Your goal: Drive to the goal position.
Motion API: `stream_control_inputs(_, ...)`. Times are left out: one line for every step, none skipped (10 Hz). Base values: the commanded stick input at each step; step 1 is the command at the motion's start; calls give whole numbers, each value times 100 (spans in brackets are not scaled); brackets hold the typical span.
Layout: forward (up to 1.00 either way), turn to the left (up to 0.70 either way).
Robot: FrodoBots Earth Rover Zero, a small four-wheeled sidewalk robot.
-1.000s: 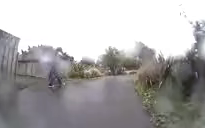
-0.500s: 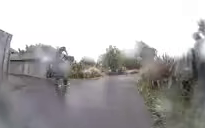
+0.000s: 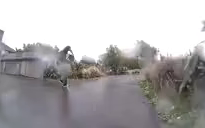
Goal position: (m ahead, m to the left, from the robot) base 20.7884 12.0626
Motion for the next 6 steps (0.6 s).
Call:
stream_control_inputs(85,0)
stream_control_inputs(85,0)
stream_control_inputs(85,0)
stream_control_inputs(85,-6)
stream_control_inputs(85,-27)
stream_control_inputs(85,-19)
